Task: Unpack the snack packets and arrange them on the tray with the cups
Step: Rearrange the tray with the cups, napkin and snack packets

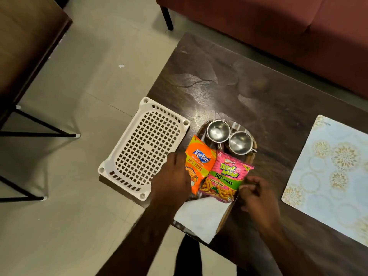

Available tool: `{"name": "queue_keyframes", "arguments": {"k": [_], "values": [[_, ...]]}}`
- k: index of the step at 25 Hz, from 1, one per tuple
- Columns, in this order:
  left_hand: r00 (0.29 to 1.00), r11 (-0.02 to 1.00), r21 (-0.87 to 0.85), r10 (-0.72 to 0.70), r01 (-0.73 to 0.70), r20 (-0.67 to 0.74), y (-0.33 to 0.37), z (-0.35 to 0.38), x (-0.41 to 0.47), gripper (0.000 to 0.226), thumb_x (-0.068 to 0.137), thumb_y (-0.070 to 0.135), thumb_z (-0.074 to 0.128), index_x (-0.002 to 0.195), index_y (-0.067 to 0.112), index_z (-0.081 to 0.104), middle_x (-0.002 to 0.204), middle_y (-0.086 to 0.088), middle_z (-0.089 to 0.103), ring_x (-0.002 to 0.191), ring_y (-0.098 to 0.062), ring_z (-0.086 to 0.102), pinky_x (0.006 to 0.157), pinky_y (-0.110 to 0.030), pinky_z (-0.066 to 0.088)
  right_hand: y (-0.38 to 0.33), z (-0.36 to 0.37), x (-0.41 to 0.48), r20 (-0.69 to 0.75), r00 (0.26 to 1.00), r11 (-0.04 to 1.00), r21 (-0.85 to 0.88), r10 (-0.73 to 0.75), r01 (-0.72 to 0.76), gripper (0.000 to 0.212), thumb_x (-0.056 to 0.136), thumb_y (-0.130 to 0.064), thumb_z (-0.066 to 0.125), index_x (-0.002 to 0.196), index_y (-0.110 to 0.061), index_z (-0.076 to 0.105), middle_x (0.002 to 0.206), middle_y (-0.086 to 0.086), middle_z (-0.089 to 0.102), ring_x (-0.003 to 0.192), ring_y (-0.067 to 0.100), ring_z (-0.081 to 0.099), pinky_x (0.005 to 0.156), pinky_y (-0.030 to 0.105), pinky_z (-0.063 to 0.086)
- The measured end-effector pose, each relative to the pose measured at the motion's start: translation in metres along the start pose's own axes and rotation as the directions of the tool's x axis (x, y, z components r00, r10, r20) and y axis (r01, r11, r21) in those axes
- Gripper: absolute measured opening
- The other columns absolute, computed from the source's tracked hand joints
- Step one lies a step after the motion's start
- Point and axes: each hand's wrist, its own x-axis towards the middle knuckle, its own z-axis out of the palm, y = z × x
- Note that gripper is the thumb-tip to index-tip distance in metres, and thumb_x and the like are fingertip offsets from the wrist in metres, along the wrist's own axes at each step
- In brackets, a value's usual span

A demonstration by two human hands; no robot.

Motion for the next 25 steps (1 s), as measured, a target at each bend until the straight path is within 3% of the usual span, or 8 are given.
{"name": "queue_keyframes", "arguments": {"k": [5,8,12,15,17,21,23,25], "values": [[0.985,0.987,-0.021,-0.157,0.158,0.069,0.01,0.007,0.007,0.041,0.096,0.027,0.051,0.135,0.019,0.041,0.124,-0.005,0.055,0.106,-0.028,0.063,0.086,-0.048,0.054,-0.01,0.007,0.002,0.123,0.992,0.998,-0.061,0.031,-0.023,0.039,0.085,-0.047,0.076,0.115,-0.025,0.063,0.092,-0.002,0.076,0.089,0.024,0.073,0.083,0.053,0.06],[0.974,0.971,-0.102,-0.205,0.215,0.098,0.006,0.008,0.004,0.035,0.095,0.022,0.052,0.13,0.02,0.049,0.125,-0.006,0.06,0.112,-0.029,0.062,0.091,-0.048,0.052,-0.012,0.011,0.003,0.114,0.993,0.999,-0.038,-0.015,0.019,0.033,0.085,-0.042,0.079,0.108,-0.021,0.069,0.091,0.0,0.078,0.089,0.026,0.074,0.085,0.049,0.059],[0.967,0.941,-0.225,-0.245,0.254,0.066,-0.015,-0.008,-0.007,0.034,0.091,0.015,0.06,0.122,0.028,0.056,0.109,0.0,0.07,0.1,-0.025,0.067,0.082,-0.046,0.056,-0.01,0.014,-0.008,0.191,0.98,0.984,0.179,-0.05,0.015,0.029,0.086,-0.031,0.081,0.108,-0.015,0.07,0.096,0.02,0.078,0.087,0.036,0.077,0.078,0.057,0.062],[0.948,0.884,-0.352,-0.318,0.308,0.029,-0.053,-0.032,-0.018,0.034,0.091,0.009,0.06,0.111,0.036,0.058,0.093,0.005,0.067,0.085,-0.023,0.069,0.073,-0.044,0.058,-0.019,0.023,-0.026,0.241,0.966,0.958,0.285,-0.097,0.026,0.025,0.086,-0.023,0.081,0.107,-0.014,0.071,0.093,0.01,0.081,0.085,0.029,0.08,0.07,0.046,0.065],[0.928,0.836,-0.437,-0.372,0.333,-0.003,-0.079,-0.051,-0.021,0.037,0.091,0.003,0.057,0.105,0.038,0.058,0.086,0.005,0.066,0.068,-0.016,0.071,0.063,-0.043,0.06,-0.03,0.035,-0.036,0.273,0.955,0.96,0.277,-0.114,0.035,0.021,0.086,-0.024,0.081,0.103,-0.019,0.071,0.092,0.008,0.081,0.085,0.029,0.079,0.071,0.047,0.064],[0.902,0.868,-0.35,-0.416,0.354,-0.12,-0.124,-0.079,-0.007,0.028,0.094,0.01,0.059,0.111,0.033,0.058,0.096,-0.001,0.07,0.083,-0.027,0.069,0.071,-0.044,0.058,-0.066,0.079,-0.036,0.295,0.948,0.965,0.257,-0.121,0.043,0.024,0.084,-0.027,0.084,0.101,-0.017,0.07,0.085,0.015,0.077,0.079,0.026,0.075,0.057,0.046,0.06],[0.893,0.865,-0.325,-0.436,0.382,-0.111,-0.138,-0.082,0.003,0.027,0.094,0.012,0.06,0.115,0.028,0.059,0.1,-0.005,0.07,0.089,-0.03,0.068,0.077,-0.046,0.058,-0.084,0.104,-0.026,0.3,0.945,0.976,0.208,-0.129,0.067,0.032,0.083,-0.032,0.083,0.105,-0.013,0.07,0.094,0.024,0.073,0.088,0.026,0.072,0.073,0.056,0.061],[0.883,0.861,-0.298,-0.458,0.413,-0.101,-0.144,-0.082,0.013,0.027,0.094,0.012,0.06,0.117,0.027,0.06,0.102,-0.006,0.069,0.094,-0.031,0.068,0.08,-0.048,0.058,-0.099,0.124,-0.016,0.286,0.952,0.982,0.18,-0.113,0.063,0.036,0.082,-0.037,0.082,0.109,-0.016,0.069,0.102,0.014,0.076,0.097,0.031,0.073,0.088,0.057,0.058]]}}
